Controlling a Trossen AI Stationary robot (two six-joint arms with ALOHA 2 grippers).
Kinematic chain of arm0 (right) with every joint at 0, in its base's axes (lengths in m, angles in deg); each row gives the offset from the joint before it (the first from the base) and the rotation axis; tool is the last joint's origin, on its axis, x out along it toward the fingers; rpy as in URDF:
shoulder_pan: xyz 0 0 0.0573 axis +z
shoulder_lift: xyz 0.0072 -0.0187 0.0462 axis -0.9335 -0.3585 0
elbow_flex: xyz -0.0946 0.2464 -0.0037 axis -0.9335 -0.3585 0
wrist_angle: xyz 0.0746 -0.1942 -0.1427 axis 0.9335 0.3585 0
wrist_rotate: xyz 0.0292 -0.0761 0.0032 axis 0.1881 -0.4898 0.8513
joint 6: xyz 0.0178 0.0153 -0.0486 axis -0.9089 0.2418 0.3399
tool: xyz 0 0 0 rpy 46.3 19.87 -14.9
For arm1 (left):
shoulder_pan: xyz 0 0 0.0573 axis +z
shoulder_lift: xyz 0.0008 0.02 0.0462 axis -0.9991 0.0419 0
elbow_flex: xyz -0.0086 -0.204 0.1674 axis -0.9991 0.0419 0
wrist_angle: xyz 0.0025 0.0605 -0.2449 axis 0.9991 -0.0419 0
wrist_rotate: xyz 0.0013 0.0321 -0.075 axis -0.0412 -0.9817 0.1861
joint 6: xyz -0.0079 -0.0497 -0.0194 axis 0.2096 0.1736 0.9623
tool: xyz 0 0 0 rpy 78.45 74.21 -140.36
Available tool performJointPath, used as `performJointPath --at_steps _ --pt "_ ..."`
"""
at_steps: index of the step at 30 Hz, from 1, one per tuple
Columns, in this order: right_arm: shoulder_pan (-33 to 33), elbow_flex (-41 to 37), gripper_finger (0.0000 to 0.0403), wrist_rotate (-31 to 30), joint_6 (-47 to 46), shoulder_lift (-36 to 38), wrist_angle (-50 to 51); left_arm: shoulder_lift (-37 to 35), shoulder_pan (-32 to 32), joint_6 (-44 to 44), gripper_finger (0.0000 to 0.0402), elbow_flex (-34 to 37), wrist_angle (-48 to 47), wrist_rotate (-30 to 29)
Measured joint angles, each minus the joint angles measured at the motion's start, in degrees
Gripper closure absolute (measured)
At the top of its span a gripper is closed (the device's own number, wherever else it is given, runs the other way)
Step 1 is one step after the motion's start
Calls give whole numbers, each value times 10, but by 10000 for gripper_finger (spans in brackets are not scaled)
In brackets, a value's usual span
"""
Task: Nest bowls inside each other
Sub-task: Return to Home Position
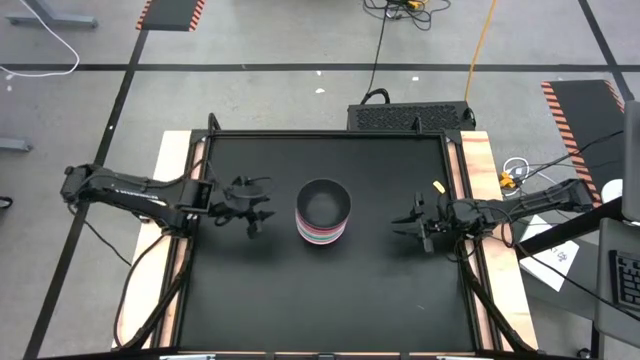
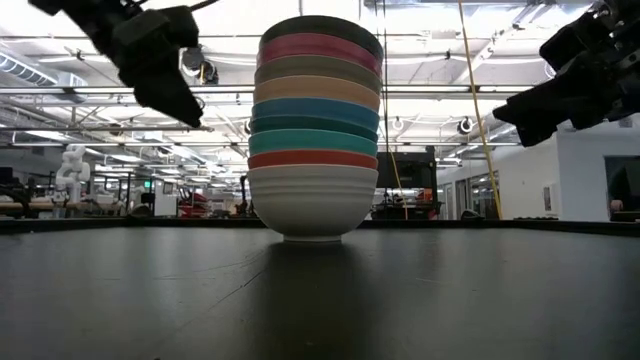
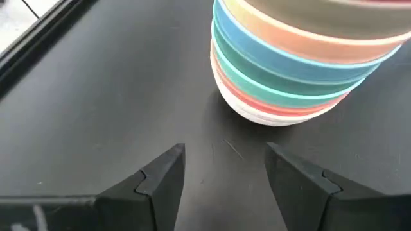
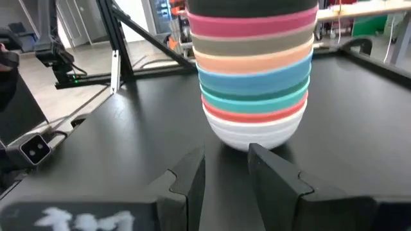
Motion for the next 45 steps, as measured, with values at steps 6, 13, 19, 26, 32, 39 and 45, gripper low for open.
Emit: performJointPath --at_steps 6,13,19,26,32,39,45 --pt "0 10 291 1 17 1 -20 -65 -3 -56 186 31 74 28" --pt "12 27 324 30 48 -2 -15 -110 -72 -161 262 31 149 113" --pt "15 30 395 30 83 -5 -15 -103 -112 -195 389 45 158 96" --pt "-20 31 402 29 89 -6 -15 -110 -93 -292 398 119 281 65" --pt "-54 5 403 73 72 -5 -84 -137 -42 -310 400 207 417 106" --pt "-81 3 403 73 66 -7 -73 -237 2 -252 400 319 474 131" --pt "-122 2 403 69 66 -7 -70 -313 14 -226 400 386 489 130"
